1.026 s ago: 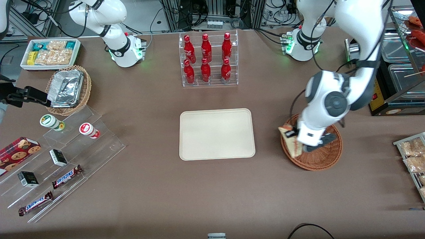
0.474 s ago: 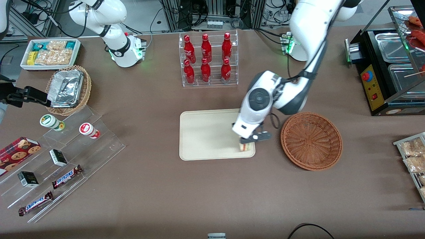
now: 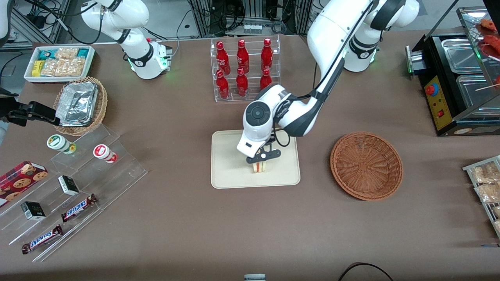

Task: Place sandwich from basket to tray
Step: 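Carry the sandwich with the left gripper over the cream tray, then lower the sandwich onto the tray and open the left gripper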

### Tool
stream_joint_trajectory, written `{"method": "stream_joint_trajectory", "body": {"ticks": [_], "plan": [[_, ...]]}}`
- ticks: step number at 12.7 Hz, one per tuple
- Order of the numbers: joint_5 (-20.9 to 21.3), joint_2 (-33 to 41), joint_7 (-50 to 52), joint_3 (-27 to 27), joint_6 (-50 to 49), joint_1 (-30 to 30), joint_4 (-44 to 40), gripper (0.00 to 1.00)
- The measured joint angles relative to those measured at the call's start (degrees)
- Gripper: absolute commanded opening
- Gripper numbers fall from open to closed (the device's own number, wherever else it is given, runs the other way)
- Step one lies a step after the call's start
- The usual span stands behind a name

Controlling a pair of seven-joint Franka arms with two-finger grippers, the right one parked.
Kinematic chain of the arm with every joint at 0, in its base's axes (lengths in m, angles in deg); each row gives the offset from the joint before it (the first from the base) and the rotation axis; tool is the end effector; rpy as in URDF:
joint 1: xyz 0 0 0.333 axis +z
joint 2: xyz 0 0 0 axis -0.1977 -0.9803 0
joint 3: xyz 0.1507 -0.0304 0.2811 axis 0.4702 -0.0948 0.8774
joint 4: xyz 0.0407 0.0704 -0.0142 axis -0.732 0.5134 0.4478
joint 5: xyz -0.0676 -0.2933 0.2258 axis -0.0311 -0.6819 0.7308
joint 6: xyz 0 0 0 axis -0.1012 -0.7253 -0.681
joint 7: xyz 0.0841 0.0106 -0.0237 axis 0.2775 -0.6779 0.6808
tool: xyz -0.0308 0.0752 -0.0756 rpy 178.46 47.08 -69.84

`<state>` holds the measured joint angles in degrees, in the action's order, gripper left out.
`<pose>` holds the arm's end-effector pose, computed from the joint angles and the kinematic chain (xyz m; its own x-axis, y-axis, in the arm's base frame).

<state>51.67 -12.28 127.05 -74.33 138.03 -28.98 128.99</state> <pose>0.4999 -0.4966 0.2714 0.9680 0.2303 -0.0997 0.2305 -0.9730 -0.0092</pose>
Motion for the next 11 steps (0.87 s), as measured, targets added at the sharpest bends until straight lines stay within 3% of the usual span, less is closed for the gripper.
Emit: {"method": "stream_joint_trajectory", "body": {"ticks": [6, 7, 8, 11], "plan": [[3.4, -1.6, 6.5, 0.4, -0.6, -0.1, -0.8, 0.00], [3.5, -2.2, 8.1, 0.4, -0.6, -0.1, -1.2, 0.31], [3.5, -2.8, 9.2, 0.4, -0.6, -0.1, -1.6, 0.99], [3.5, -3.6, 10.0, 0.4, -0.6, -0.1, -2.5, 1.00]]}}
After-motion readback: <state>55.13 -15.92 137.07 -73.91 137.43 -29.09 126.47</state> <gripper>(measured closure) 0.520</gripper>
